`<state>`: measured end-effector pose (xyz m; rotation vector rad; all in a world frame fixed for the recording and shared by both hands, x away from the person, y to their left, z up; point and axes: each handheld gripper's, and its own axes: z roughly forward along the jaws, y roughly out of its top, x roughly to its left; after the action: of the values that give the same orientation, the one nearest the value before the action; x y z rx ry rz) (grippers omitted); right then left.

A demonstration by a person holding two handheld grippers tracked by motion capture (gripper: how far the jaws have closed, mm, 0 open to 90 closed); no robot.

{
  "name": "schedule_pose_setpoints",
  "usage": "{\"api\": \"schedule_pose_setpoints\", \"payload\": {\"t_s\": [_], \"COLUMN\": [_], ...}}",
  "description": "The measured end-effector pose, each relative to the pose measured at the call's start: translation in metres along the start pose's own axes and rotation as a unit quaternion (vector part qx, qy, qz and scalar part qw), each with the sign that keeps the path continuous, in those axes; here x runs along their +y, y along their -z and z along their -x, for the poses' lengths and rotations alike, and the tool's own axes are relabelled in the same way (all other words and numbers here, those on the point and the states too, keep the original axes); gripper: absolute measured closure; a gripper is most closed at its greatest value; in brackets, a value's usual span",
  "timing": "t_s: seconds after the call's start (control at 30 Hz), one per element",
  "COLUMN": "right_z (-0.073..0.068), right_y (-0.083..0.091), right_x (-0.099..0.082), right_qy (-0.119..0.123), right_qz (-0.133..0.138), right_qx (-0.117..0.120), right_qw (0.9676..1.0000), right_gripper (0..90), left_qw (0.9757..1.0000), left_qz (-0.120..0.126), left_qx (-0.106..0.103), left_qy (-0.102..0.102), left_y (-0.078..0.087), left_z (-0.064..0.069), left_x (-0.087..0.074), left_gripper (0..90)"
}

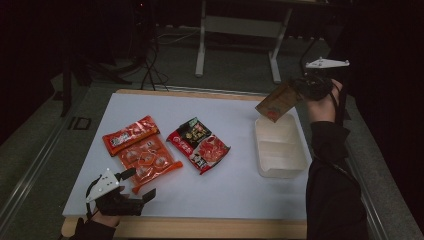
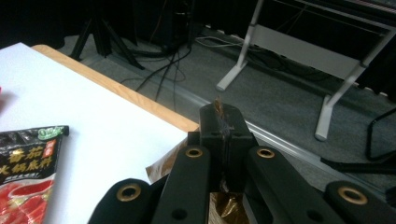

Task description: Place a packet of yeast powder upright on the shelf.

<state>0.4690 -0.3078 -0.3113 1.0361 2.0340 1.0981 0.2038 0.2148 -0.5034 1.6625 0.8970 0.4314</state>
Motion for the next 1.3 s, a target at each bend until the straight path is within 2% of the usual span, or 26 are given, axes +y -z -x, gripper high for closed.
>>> {"api": "schedule_pose_setpoints", "payload": {"t_s": [0.03, 0.07, 0.13, 0.33, 0.47, 0.5, 0.57, 0.7, 0.97, 1.17, 1.3], "right_z": [0.002, 0.004, 0.007, 0.011, 0.011, 0.011, 0.010, 0.007, -0.005, -0.010, -0.017], "right_y": [-0.002, -0.004, -0.007, -0.012, -0.016, -0.017, -0.019, -0.027, -0.046, -0.054, -0.058], "right_x": [-0.002, -0.003, -0.007, -0.018, -0.027, -0.028, -0.031, -0.037, -0.052, -0.060, -0.061], "right_qy": [-0.006, -0.003, -0.005, -0.002, 0.006, 0.008, 0.017, 0.019, 0.018, -0.005, -0.007], "right_qz": [0.002, 0.002, 0.002, -0.012, -0.024, -0.025, -0.035, -0.051, -0.082, -0.075, -0.078], "right_qx": [0.006, -0.002, 0.002, 0.004, 0.007, 0.015, 0.012, 0.038, 0.071, 0.093, 0.103], "right_qw": [1.0000, 1.0000, 1.0000, 0.9999, 0.9997, 0.9996, 0.9992, 0.9978, 0.9939, 0.9929, 0.9916], "right_gripper": [89.7, 89.7, 89.7, 89.6, 89.6, 89.5, 89.5, 89.4, 89.3, 88.9, 85.5], "left_qw": [1.0000, 1.0000, 1.0000, 1.0000, 1.0000, 1.0000, 1.0000, 1.0000, 1.0000, 1.0000, 1.0000], "left_qz": [-0.001, 0.000, -0.001, -0.002, -0.002, -0.002, -0.001, -0.001, -0.001, -0.001, -0.001], "left_qx": [0.001, 0.001, 0.002, 0.002, 0.001, 0.001, 0.001, 0.000, 0.000, -0.001, -0.002], "left_qy": [-0.001, 0.000, 0.001, 0.004, 0.005, 0.004, 0.005, 0.006, 0.006, 0.006, 0.006], "left_y": [0.000, 0.000, 0.001, 0.000, 0.000, 0.000, 0.000, 0.000, 0.000, 0.001, 0.000], "left_z": [0.000, 0.000, 0.000, 0.000, 0.000, 0.000, 0.000, 0.000, 0.000, 0.000, 0.000], "left_x": [0.000, 0.000, 0.000, -0.001, -0.001, -0.001, -0.001, -0.001, -0.001, -0.001, -0.001], "left_gripper": [0.0, 0.0, 0.0, 0.0, 0.0, 0.0, 0.0, 0.0, 0.0, 0.0, 0.0]}}
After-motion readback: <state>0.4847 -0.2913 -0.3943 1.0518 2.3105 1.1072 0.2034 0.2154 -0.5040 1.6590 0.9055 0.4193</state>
